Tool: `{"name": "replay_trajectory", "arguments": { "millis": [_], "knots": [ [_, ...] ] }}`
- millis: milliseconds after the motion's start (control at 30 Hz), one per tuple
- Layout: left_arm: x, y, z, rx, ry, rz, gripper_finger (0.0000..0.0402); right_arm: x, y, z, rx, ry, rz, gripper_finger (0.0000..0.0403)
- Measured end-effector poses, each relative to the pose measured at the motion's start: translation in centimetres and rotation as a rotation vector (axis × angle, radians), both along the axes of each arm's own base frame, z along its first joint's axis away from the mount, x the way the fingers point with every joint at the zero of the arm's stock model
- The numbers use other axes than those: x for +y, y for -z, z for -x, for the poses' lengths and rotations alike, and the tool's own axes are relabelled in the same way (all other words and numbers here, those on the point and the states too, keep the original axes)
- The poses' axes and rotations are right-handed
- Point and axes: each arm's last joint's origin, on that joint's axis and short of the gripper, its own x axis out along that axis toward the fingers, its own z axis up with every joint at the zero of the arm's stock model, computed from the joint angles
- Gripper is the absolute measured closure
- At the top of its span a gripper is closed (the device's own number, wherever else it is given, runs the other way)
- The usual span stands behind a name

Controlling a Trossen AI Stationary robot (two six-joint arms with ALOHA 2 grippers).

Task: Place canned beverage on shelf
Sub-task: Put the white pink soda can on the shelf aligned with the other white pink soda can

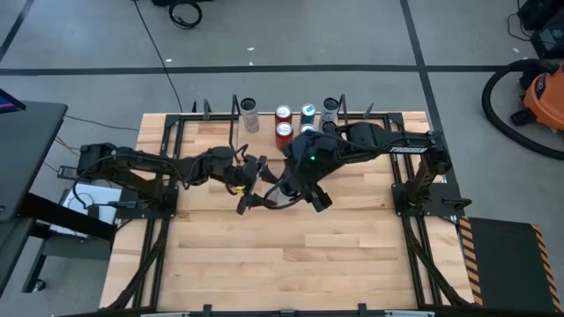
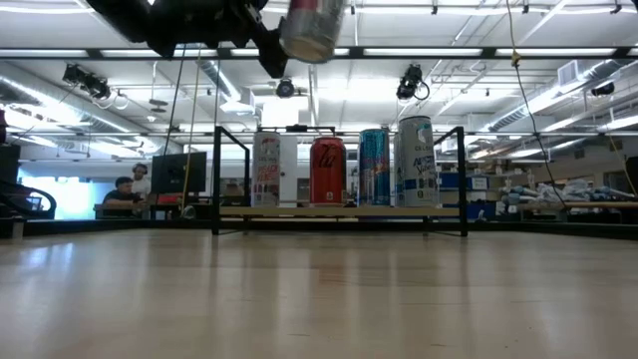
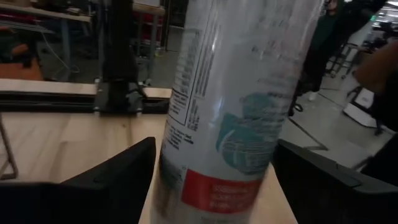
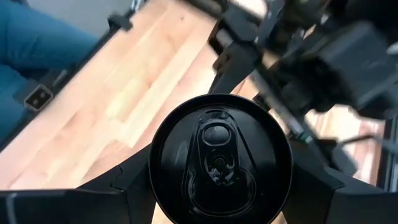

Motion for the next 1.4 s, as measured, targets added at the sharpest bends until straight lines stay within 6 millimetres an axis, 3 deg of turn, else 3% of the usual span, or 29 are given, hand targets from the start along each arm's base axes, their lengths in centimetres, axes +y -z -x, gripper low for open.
{"name": "replay_trajectory", "arguments": {
  "millis": [600, 833, 1167, 1400],
  "knots": [
    [0.4, -0.1, 0.0, -0.007, -0.025, -0.003, 0.0085, 0.0, 0.7, 0.8, 0.13, 0.047, -0.052, 0.0139],
    [0.7, 0.0, 0.0, -0.003, -0.036, -0.009, 0.0085, -1.6, 0.6, 0.6, 0.108, 0.094, -0.039, 0.0138],
    [1.1, -2.7, 3.4, 0.031, -0.094, -0.047, 0.0085, -6.2, -0.3, -0.3, -0.021, 0.125, -0.142, 0.0138],
    [2.1, -4.1, 6.1, 0.064, -0.199, -0.052, 0.0085, -7.2, 0.2, -1.4, -0.049, 0.137, -0.134, 0.0137]
  ]
}}
